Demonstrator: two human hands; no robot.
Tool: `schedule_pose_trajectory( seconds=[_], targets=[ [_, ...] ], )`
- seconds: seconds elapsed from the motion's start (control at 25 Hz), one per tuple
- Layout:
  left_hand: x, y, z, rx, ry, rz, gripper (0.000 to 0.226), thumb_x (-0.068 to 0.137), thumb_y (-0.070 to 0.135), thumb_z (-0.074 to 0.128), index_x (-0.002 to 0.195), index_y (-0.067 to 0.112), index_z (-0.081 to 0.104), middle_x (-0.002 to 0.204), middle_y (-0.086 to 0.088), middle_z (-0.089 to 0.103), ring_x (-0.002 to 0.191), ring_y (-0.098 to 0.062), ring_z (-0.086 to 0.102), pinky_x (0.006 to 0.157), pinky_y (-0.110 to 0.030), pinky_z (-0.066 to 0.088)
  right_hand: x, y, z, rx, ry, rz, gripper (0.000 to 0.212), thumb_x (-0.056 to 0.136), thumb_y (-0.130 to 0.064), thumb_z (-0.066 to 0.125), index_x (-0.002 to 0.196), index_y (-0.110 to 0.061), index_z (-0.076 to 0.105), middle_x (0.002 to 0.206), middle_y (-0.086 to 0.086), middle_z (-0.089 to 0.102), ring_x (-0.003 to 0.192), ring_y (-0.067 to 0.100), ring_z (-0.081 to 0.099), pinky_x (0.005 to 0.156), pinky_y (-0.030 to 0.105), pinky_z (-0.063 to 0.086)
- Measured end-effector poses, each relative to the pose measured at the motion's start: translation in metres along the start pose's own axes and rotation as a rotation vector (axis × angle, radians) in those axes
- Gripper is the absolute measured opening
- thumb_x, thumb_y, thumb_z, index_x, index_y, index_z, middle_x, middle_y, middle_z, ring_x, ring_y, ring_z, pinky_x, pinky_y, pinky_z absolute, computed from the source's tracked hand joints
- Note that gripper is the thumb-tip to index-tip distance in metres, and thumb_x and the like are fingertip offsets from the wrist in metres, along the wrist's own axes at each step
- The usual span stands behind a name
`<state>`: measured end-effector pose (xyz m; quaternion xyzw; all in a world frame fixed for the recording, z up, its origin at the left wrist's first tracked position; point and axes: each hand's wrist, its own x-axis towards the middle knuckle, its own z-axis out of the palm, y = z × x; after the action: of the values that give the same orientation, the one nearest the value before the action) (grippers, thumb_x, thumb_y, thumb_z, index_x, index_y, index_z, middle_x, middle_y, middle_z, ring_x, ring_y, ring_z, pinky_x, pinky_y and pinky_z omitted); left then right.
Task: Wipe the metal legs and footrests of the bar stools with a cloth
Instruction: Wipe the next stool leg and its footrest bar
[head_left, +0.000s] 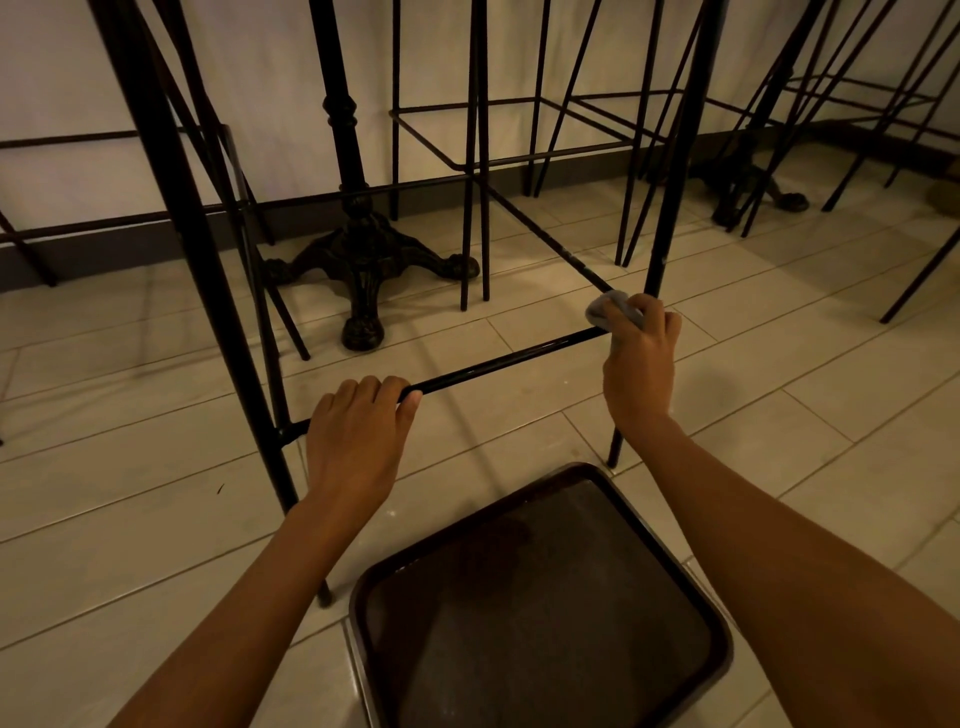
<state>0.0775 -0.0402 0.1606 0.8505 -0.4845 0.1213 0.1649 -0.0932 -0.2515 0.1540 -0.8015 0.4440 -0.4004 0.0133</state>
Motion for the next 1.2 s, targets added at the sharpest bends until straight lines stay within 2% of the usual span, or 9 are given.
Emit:
schedule_pose_trajectory(
  seconds=[0.12, 0.24, 0.44, 0.64, 0.76, 0.96, 1.12, 1.2],
  targets=[
    [0.000, 0.000, 0.000, 0.008, -0.003, -0.001, 0.029, 0.096, 0.033, 0.039, 0.104, 0.014, 0.059, 0.087, -0.007, 0.064, 0.081, -0.025, 0.057, 0.070, -0.036, 0.040, -0.004, -0.002, 0.003, -0.003, 0.018, -0.066, 0.056, 0.075, 0.020, 0.053, 0.120, -0.013, 0.057, 0.125, 0.018, 0.050, 0.111, 0.038, 0.043, 0.077, 0.038, 0.051],
    [-0.001, 0.000, 0.000, 0.008, 0.003, 0.004, 0.029, 0.095, 0.032, 0.039, 0.103, 0.013, 0.060, 0.086, -0.007, 0.064, 0.080, -0.025, 0.057, 0.069, -0.037, 0.040, -0.016, 0.000, 0.011, -0.027, -0.043, -0.138, 0.058, 0.076, 0.016, 0.056, 0.126, -0.014, 0.053, 0.127, 0.016, 0.048, 0.112, 0.036, 0.042, 0.077, 0.045, 0.055],
    [-0.001, 0.000, 0.000, -0.006, 0.008, 0.003, 0.030, 0.095, 0.033, 0.040, 0.103, 0.013, 0.061, 0.086, -0.008, 0.064, 0.080, -0.026, 0.057, 0.069, -0.038, 0.042, -0.007, 0.008, 0.007, -0.028, -0.011, -0.040, 0.056, 0.074, 0.019, 0.057, 0.120, -0.013, 0.057, 0.123, 0.016, 0.051, 0.104, 0.036, 0.046, 0.071, 0.038, 0.054],
    [0.000, 0.000, 0.000, 0.000, -0.006, -0.003, 0.031, 0.095, 0.033, 0.039, 0.106, 0.013, 0.060, 0.088, -0.007, 0.065, 0.083, -0.026, 0.057, 0.071, -0.038, 0.042, 0.003, 0.011, 0.000, -0.036, -0.014, -0.011, 0.052, 0.075, 0.021, 0.053, 0.115, -0.012, 0.061, 0.122, 0.014, 0.051, 0.106, 0.036, 0.044, 0.071, 0.027, 0.044],
    [0.000, 0.000, 0.001, 0.009, -0.017, -0.008, 0.032, 0.095, 0.034, 0.037, 0.107, 0.014, 0.059, 0.091, -0.007, 0.064, 0.085, -0.025, 0.057, 0.073, -0.037, 0.042, 0.008, 0.011, -0.005, -0.011, -0.001, 0.026, 0.052, 0.075, 0.022, 0.050, 0.113, -0.013, 0.062, 0.122, 0.015, 0.051, 0.110, 0.035, 0.042, 0.072, 0.031, 0.048],
    [0.002, 0.009, -0.003, -0.060, -0.025, -0.013, 0.036, 0.096, 0.033, 0.037, 0.124, 0.016, 0.051, 0.107, -0.010, 0.063, 0.100, -0.028, 0.056, 0.084, -0.041, 0.043, -0.002, 0.011, 0.000, -0.036, -0.020, -0.103, 0.056, 0.073, 0.020, 0.057, 0.119, -0.010, 0.057, 0.122, 0.019, 0.052, 0.108, 0.038, 0.045, 0.071, 0.037, 0.052],
    [0.014, 0.031, -0.001, -0.126, -0.022, 0.043, 0.042, 0.097, 0.032, 0.034, 0.133, 0.013, 0.043, 0.116, -0.010, 0.059, 0.107, -0.028, 0.053, 0.088, -0.040, 0.042, 0.003, 0.014, 0.001, -0.027, -0.016, 0.010, 0.054, 0.076, 0.020, 0.055, 0.120, -0.011, 0.057, 0.123, 0.018, 0.050, 0.107, 0.038, 0.044, 0.074, 0.036, 0.051],
    [0.023, 0.040, 0.005, -0.123, -0.033, 0.060, 0.041, 0.098, 0.032, 0.032, 0.130, 0.012, 0.046, 0.113, -0.009, 0.061, 0.104, -0.027, 0.054, 0.085, -0.039, 0.043, 0.006, 0.018, -0.002, -0.046, -0.035, 0.031, 0.056, 0.077, 0.019, 0.053, 0.122, -0.013, 0.056, 0.126, 0.017, 0.047, 0.111, 0.036, 0.042, 0.077, 0.035, 0.049]
  ],
)
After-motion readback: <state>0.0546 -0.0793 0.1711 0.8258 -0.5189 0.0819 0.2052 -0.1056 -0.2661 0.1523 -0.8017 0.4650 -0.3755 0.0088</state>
